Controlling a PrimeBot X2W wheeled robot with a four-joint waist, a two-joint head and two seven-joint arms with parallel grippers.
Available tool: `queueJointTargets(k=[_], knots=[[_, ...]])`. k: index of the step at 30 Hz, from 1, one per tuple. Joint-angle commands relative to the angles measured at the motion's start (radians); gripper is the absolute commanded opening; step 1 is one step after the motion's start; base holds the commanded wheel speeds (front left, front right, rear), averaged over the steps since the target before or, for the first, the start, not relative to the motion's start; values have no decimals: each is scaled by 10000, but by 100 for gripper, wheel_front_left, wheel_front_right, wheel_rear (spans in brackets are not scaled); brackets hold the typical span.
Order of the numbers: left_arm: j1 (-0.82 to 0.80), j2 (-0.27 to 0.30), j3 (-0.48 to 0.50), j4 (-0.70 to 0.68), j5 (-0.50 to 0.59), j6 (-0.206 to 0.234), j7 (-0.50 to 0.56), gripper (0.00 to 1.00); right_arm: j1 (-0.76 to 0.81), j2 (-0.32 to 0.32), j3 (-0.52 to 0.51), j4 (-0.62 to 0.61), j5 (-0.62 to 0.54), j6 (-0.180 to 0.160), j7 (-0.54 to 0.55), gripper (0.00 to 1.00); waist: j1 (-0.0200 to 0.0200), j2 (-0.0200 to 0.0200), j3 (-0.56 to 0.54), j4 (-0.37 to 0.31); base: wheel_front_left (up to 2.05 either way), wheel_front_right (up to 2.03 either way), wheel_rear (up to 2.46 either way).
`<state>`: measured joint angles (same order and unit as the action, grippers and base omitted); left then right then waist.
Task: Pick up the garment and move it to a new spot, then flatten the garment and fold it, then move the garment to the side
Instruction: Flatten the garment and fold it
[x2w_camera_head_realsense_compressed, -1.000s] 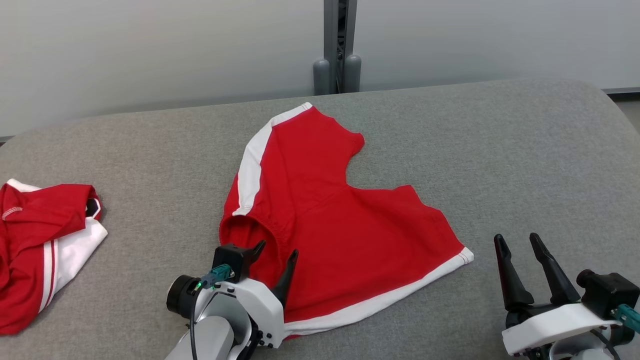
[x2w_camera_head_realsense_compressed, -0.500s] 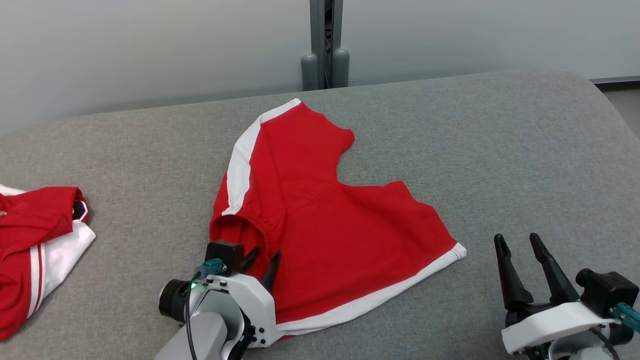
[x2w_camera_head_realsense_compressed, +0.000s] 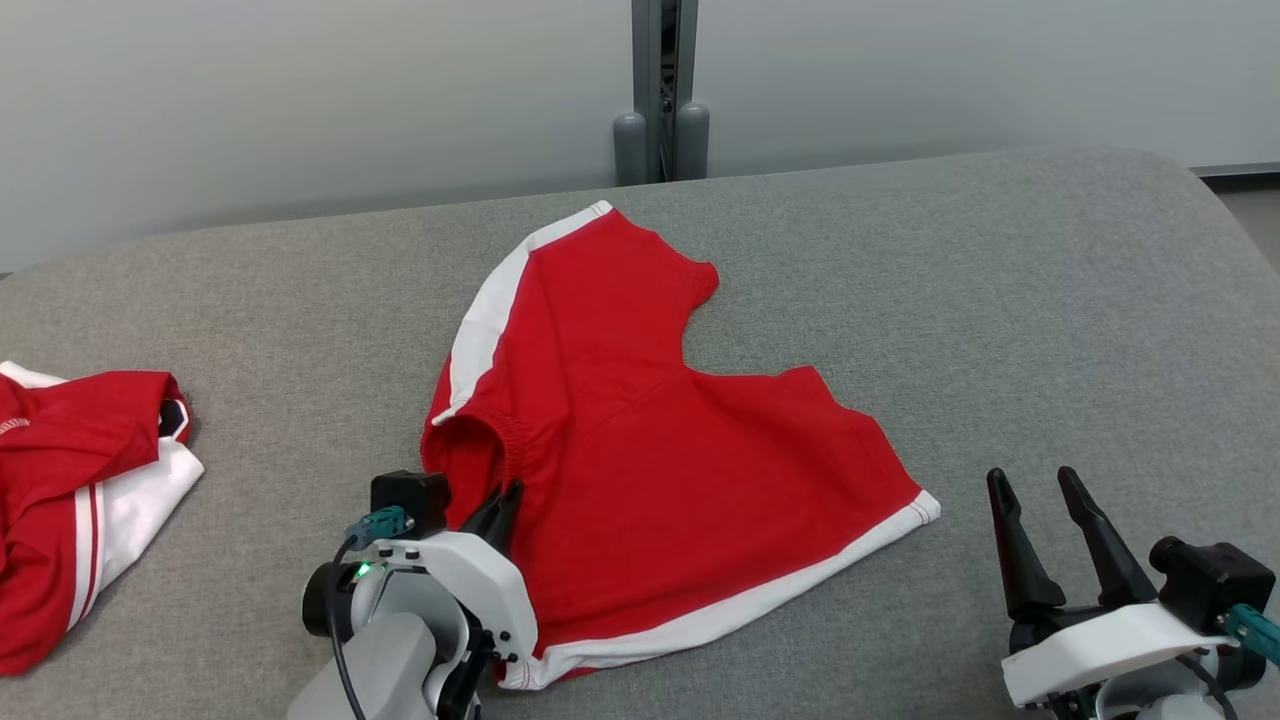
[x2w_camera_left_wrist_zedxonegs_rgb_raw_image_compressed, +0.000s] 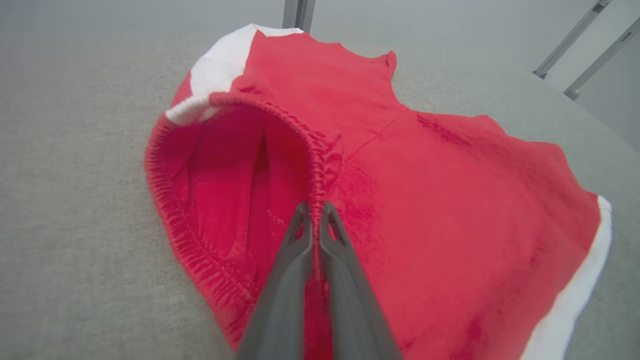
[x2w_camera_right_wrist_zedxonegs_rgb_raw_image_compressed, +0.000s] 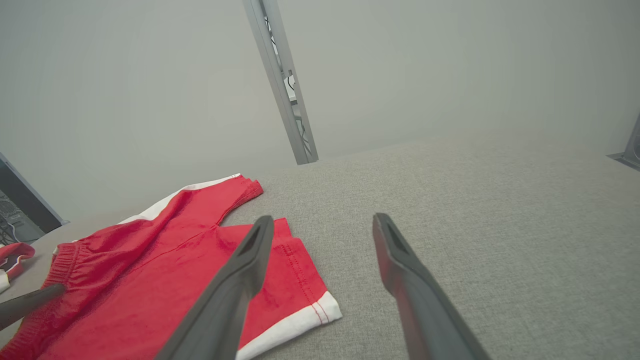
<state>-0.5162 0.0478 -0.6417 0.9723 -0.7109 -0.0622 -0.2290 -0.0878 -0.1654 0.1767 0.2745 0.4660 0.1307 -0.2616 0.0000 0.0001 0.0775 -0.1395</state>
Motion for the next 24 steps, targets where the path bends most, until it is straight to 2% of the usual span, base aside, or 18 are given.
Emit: queueJointTargets(k=[1,13,24], knots=[[-149,53,63,32,-91,-66,-51,0,27,-54,-7,19,34,2,-42,100,0,-1,-11,13,0,0,0],[-540,54,881,724,-1137,-390,-238,0,59,-68,57,108,41,2,-42,100,0,-1,-64,176,0,0,0],[-82,53,1345,1179,-2637,-606,509,0,127,-137,102,173,78,2,-42,100,0,-1,-249,273,0,0,0]])
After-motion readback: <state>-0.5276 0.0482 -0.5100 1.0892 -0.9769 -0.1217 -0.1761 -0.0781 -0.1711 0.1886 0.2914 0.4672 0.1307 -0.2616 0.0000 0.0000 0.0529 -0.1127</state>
